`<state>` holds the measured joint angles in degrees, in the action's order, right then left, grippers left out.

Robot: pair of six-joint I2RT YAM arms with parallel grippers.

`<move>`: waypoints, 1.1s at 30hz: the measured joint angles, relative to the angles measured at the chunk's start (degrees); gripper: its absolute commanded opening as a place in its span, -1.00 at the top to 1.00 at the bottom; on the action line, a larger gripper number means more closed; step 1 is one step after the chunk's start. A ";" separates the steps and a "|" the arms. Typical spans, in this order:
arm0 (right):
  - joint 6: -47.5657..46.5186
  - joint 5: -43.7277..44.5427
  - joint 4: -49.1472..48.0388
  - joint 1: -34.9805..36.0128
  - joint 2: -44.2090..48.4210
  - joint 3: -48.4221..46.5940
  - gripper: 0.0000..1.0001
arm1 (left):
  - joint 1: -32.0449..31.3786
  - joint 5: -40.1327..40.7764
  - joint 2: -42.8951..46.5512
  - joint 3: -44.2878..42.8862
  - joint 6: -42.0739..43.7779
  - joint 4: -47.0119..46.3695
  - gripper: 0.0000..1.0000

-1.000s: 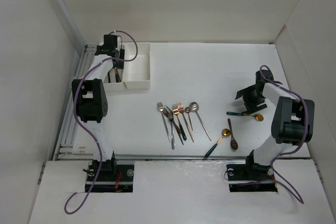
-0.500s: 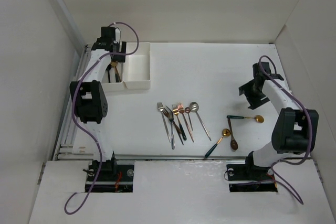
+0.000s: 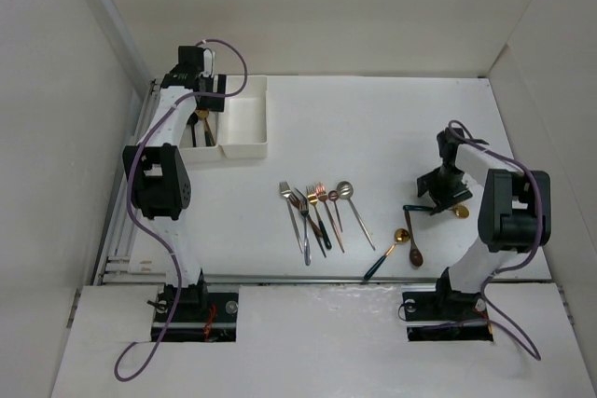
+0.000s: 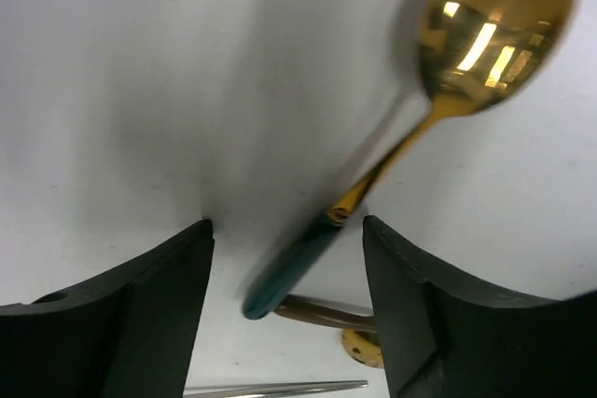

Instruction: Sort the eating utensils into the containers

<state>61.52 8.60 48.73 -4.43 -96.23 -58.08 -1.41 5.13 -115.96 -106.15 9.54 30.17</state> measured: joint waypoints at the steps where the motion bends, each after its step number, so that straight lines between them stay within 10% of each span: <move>1: -0.02 -0.31 -0.15 0.28 -1.07 -1.14 -0.12 | 0.02 -0.15 0.00 0.00 0.00 0.20 -0.67; 6: -0.22 -0.46 -1.01 1.16 -4.07 -4.39 0.97 | 0.02 -1.77 0.00 -0.87 0.07 1.77 -0.69; 16: -5.51 5.33 -1.86 2.64 -5.62 -8.68 1.00 | 0.02 -20.33 0.00 -8.41 4.57 8.87 -0.72; 33: -8.35 -1.62 -14.23 28.28 -7.08 -38.91 1.00 | -11.72 -52.61 0.92 -11.72 12.33 15.41 -0.82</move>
<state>53.17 6.98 34.50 23.86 -103.31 -96.99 -13.13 -47.48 -115.04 -117.86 21.87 45.58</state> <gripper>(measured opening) 0.123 0.910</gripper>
